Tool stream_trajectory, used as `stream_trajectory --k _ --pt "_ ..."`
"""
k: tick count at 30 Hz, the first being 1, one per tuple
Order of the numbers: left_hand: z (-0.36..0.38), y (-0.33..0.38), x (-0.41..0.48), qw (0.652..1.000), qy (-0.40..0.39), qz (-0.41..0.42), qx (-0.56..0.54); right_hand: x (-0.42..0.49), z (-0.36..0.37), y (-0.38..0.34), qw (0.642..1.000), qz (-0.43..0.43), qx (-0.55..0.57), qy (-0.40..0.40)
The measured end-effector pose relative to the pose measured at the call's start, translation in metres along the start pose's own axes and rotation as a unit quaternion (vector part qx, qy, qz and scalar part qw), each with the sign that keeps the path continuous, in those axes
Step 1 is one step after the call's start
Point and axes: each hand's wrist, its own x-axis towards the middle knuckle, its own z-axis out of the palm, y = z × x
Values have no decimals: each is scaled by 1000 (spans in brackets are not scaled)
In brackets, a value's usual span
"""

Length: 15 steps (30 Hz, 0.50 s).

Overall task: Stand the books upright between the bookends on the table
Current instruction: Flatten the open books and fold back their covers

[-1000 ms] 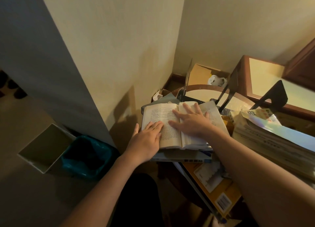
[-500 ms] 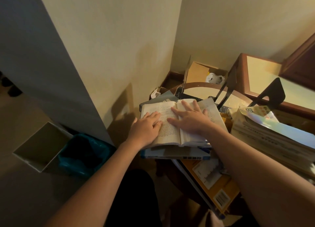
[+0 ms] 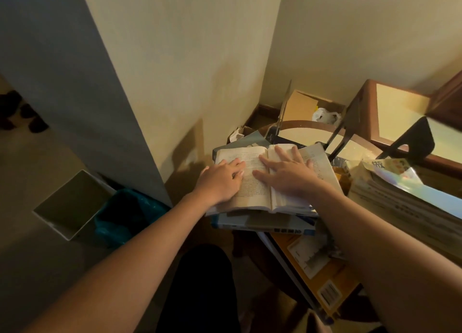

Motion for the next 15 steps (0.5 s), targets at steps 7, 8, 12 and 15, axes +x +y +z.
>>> stream_trajectory --k 7,8,12,15 --pt "1 1 25 999 -16 -32 -14 3 3 1 1000 5 -1 4" --pt "3 0 21 999 -20 -37 -31 3 4 1 1000 7 -1 5" --pt "7 -1 -3 994 -35 -59 -90 2 3 -1 1000 7 4 9" --pt "10 0 -29 986 -33 -59 -151 2 3 -1 1000 6 4 11"
